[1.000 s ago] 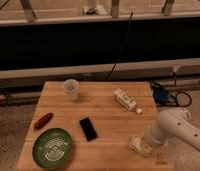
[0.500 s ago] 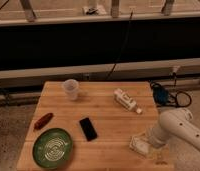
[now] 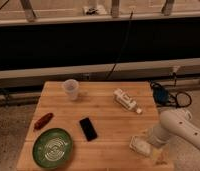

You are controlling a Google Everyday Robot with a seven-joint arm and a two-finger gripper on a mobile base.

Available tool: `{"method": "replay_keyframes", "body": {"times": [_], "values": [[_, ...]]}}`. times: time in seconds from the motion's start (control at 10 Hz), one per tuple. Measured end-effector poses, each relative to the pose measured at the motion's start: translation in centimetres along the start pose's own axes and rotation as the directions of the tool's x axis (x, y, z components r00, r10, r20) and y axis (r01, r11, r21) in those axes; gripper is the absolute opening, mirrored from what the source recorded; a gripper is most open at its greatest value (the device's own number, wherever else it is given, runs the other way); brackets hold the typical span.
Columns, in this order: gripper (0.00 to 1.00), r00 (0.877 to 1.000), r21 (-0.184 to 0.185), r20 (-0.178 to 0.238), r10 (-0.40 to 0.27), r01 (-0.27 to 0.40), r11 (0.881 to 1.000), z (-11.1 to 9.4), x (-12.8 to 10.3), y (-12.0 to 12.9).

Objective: Place the white sponge in the ceramic cup

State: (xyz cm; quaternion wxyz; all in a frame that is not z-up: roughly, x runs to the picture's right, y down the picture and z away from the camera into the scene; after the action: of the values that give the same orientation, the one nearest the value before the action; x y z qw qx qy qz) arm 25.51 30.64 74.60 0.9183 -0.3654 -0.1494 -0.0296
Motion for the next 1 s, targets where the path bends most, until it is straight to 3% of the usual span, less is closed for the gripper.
{"method": "replay_keyframes", "body": {"times": [0.1, 0.5, 0.9, 1.0], "values": [[0.74, 1.000, -0.005, 0.008, 0.007, -0.007, 1.000, 0.32, 0.24, -0.09], [0.34, 0.999, -0.012, 0.028, 0.017, -0.016, 1.000, 0.79, 0.60, -0.16], [0.03, 0.999, -0.013, 0.028, 0.018, -0.018, 1.000, 0.57, 0.36, -0.17], [0.00, 0.999, -0.017, 0.029, 0.019, -0.019, 1.000, 0.41, 0.44, -0.06]]}}
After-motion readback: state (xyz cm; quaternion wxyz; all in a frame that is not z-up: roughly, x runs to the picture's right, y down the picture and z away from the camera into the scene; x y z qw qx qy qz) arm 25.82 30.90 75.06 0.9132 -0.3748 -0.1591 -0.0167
